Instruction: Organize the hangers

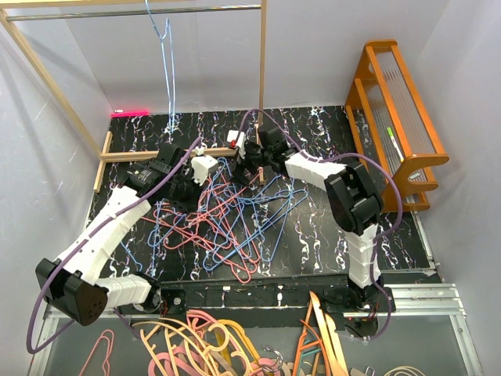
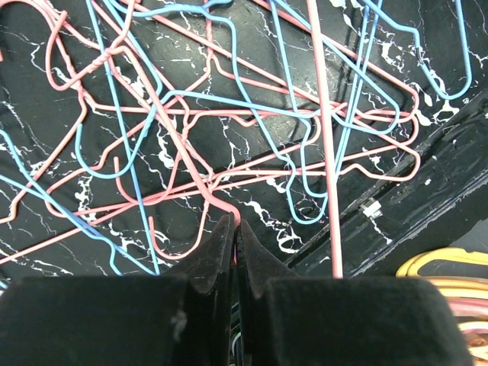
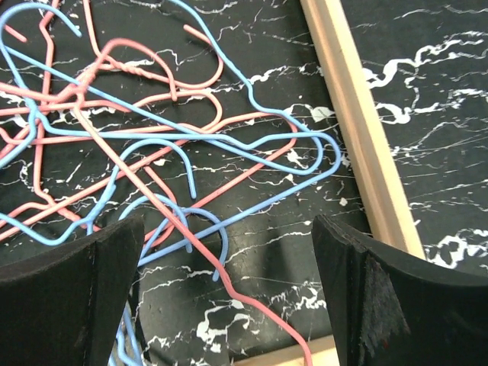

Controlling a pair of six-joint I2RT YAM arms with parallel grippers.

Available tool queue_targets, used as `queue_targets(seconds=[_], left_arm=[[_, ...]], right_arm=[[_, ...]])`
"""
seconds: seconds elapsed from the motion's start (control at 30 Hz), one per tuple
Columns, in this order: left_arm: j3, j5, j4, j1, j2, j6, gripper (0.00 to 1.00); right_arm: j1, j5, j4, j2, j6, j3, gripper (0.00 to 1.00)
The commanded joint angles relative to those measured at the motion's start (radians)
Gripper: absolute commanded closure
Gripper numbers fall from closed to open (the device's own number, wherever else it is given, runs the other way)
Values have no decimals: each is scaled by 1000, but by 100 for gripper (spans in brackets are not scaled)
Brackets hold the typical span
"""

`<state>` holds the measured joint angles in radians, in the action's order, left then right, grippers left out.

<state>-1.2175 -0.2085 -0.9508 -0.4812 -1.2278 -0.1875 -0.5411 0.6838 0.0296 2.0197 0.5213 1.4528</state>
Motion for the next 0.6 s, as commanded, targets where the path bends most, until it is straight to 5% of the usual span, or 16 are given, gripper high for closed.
queue_targets(seconds=[0.0,0.57], left_arm=[[-12,37,-8,-4,61,-20,100],[-91,69,55,-4,37,-13,100]], right_arm=[[-26,21,-92,37,16,91,4],[-80,9,-26,172,69,168,6]])
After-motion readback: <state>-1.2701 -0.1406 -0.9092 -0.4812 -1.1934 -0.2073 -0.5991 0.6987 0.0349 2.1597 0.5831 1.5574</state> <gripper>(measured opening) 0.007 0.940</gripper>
